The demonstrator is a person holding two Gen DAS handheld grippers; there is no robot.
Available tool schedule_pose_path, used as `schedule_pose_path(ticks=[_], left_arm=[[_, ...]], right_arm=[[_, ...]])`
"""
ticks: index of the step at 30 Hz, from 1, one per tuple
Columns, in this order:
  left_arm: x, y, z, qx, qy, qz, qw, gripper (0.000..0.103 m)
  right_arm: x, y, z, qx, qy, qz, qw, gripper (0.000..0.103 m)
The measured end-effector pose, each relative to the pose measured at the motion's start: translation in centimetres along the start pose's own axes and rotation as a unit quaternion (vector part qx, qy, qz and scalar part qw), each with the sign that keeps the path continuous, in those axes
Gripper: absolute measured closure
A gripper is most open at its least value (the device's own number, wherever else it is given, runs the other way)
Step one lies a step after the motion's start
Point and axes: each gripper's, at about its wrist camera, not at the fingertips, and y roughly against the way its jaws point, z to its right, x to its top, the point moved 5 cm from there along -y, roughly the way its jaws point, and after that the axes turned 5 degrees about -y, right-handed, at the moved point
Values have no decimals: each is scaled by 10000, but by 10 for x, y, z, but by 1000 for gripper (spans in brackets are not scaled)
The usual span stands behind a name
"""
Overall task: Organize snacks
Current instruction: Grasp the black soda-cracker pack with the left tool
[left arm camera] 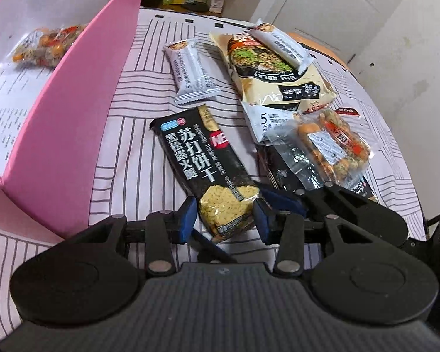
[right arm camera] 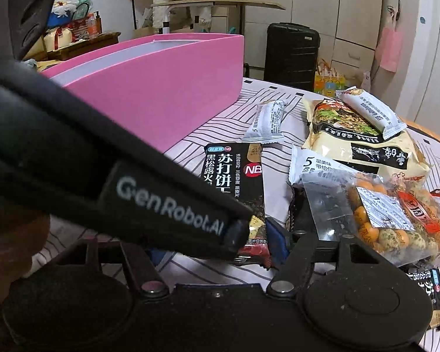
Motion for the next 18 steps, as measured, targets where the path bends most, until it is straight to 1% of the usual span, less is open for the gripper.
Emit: schedule_pose_path(ticks=[1, 4, 7, 11, 13, 18], left_arm=[[1, 1, 1, -2, -63, -20, 10000, 63], [2, 5, 4, -49, -173, -129, 9998, 63], [1, 9, 8, -71, -299, -333, 9990, 63], [0, 22, 14, -145, -408, -544, 9976, 63], [2, 32, 17, -196, -456, -558, 9972, 63], [13, 57, 22, -337, -507, -552, 9966, 63]], right_arm=[[0, 1, 1, 0, -21, -22, 10000, 41], [3, 5, 2, 24, -184, -159, 9997, 42], [4, 9, 0, 6, -256, -318, 9992, 42], [9, 21, -9, -141, -67, -539, 9984, 43], [14, 31, -13, -194, 5, -560, 9982, 43], [32, 50, -16, -205, -61, -602, 9980, 43]])
